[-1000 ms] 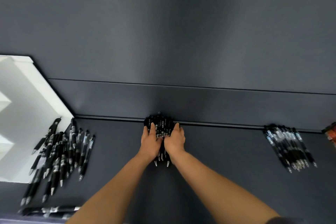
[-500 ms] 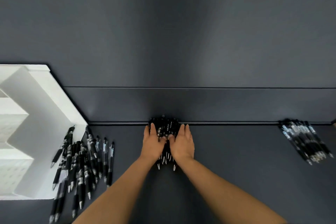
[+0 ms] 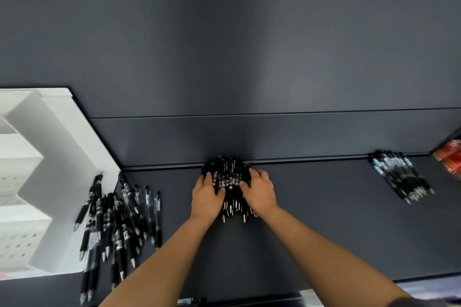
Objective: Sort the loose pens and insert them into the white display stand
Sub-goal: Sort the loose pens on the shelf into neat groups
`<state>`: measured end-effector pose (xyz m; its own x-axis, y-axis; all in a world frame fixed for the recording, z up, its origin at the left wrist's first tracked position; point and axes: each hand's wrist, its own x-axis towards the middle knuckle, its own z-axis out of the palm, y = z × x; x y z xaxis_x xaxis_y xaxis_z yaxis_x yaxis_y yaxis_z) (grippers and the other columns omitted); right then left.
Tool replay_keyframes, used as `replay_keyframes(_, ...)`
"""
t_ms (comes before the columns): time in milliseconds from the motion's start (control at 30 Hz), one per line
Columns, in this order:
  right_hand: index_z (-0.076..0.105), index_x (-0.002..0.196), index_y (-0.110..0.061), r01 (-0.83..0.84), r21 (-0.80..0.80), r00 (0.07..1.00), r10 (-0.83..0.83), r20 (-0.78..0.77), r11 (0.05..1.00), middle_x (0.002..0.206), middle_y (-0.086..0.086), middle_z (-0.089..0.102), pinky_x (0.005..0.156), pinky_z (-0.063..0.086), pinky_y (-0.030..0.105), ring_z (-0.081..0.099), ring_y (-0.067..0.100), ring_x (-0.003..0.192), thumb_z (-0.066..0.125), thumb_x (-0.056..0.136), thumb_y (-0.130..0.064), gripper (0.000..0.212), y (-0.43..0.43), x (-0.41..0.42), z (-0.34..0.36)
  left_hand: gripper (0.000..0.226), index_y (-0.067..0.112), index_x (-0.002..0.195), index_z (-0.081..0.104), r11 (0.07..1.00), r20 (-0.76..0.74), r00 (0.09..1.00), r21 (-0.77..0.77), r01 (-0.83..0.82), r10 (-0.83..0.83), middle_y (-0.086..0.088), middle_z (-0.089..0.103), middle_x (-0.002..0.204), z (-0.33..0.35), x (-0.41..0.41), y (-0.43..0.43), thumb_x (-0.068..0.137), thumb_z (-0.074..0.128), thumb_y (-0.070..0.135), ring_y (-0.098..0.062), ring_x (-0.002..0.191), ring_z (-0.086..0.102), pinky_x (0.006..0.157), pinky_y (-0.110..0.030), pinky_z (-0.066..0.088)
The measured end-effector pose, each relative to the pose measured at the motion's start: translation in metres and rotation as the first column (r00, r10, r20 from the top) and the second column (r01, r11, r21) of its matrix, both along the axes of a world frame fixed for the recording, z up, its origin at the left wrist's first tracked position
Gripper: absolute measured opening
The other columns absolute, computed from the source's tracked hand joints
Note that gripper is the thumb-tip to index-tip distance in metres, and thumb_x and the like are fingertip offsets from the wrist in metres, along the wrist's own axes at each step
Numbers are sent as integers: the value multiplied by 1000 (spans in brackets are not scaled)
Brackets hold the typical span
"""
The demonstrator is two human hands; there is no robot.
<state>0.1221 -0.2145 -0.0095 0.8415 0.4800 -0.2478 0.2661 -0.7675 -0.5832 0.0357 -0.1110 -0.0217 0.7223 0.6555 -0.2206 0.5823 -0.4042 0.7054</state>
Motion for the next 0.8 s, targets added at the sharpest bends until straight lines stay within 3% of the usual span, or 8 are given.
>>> replay_keyframes(167, 37, 142, -16, -4, -5, 1000, 4, 28, 1000, 146, 10, 29, 104, 35, 38, 36, 35, 128, 47, 96, -28, 49, -10, -1, 0, 69, 12, 149, 17, 998, -24, 1000, 52, -18, 19, -13, 7, 156, 0, -4, -2, 93, 53, 32, -32, 142, 12, 114, -38, 18)
replay_keyframes(500, 40, 140, -16, -144, -58, 969, 153, 196, 988, 144, 7, 34, 105, 37, 38, 37, 31, 126, 47, 96, -27, 46, -12, -10, 8, 57, 13, 146, 27, 997, -58, 996, 28, 74, -72, -13, 22, 152, 4, -15, 3, 96, 47, 31, -33, 137, 23, 110, -37, 24)
replay_keyframes(600, 46, 136, -16, -241, -56, 920, 246, 306, 969, 141, 6, 38, 104, 36, 36, 37, 28, 126, 46, 96, -24, 40, 2, -22, 15, 51, 15, 142, 35, 994, -28, 996, 65, 90, -88, -10, 34, 145, 9, -28, 8, 95, 48, 27, -30, 132, 32, 107, -36, 29)
replay_keyframes(800, 55, 128, -14, -487, -106, 769, 483, 419, 867, 132, 6, 46, 104, 36, 36, 40, 25, 122, 46, 96, -24, 35, 48, -64, 20, 34, 15, 126, 55, 944, -27, 996, 317, 91, -87, -9, 53, 126, 21, -71, 47, 92, 50, 19, -29, 116, 48, 98, -37, 40)
